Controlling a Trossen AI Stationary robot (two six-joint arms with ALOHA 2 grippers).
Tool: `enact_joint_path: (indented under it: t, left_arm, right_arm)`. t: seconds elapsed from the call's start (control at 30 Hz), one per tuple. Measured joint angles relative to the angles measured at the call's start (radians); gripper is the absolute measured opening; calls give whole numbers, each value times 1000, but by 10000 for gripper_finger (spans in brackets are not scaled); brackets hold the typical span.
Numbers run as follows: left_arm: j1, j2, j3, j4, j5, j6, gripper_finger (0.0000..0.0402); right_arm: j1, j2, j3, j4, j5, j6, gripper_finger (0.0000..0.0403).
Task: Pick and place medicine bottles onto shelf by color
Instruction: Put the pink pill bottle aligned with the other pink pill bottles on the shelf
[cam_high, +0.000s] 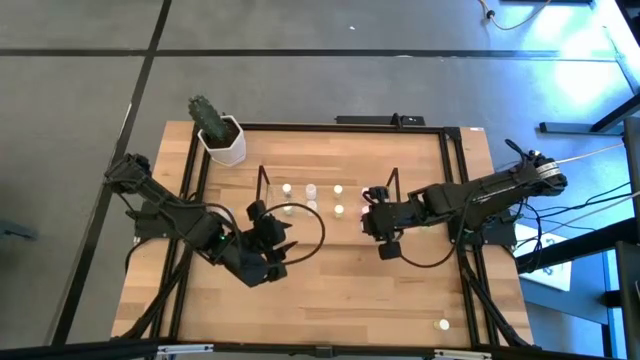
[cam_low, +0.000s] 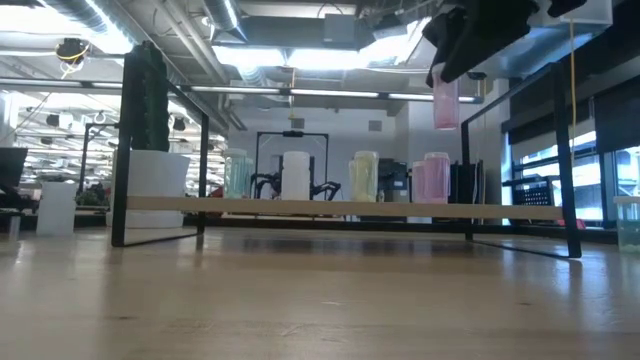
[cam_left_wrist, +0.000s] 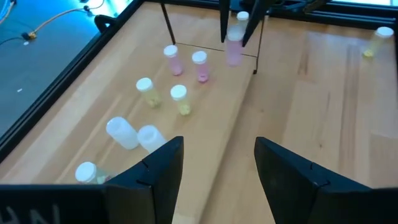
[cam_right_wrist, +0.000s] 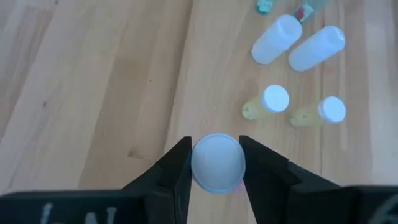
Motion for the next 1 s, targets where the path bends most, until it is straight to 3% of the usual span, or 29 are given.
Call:
enact_joint_path:
  t: [0.3, 1.0]
  left_arm:
    - [24, 0, 0, -5, 0, 0, 191]
    - [43, 0, 0, -13, 0, 7, 191]
  right_arm:
    - [-1, 0, -129, 124, 7, -14, 123]
    - [-2, -2, -225, 180, -25, -86, 123]
